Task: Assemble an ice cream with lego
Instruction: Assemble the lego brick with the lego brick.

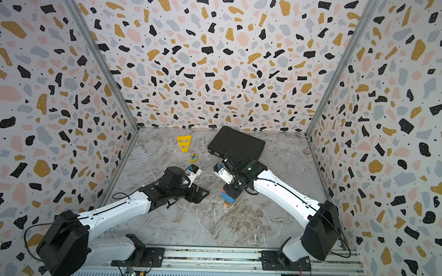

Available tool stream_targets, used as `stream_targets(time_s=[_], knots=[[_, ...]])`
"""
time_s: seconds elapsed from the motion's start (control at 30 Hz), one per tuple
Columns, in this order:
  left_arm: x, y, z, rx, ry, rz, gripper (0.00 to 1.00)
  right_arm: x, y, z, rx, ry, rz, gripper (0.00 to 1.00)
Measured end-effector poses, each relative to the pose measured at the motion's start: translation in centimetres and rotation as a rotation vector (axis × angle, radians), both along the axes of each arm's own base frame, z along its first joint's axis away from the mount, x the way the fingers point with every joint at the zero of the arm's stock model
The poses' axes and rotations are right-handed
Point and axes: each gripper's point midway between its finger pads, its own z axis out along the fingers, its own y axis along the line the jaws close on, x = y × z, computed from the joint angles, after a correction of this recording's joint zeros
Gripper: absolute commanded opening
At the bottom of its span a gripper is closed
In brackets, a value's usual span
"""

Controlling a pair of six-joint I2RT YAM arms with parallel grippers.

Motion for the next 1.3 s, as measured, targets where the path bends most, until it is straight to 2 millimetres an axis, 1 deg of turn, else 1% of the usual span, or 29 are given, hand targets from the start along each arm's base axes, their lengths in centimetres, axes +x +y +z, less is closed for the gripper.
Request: stream_targets(time_s=[0.2,0.5,0.97,1.3], knots=[[0.0,0.0,-0.1,0.001,0.003,-0.001,0.87,-0.2,0.2,-0.2,0.0,0.009,0.021,0.07],[0.0,0.0,-0.1,0.002,0.004,-0.001,0.87,0.1,0.2,-1.5,-0.041,0.021,0.039,0.07],[0.0,0.0,-0.3,0.004,0.007,-0.001,0.87,0.1,0.2,-1.6,-0.045,0.02,0.049,0.07],[0.0,0.0,-0.3,0.005,0.008,-0.001,0.87,0.1,0.2,-2.1,-0.049,0.029,0.05,0.07]])
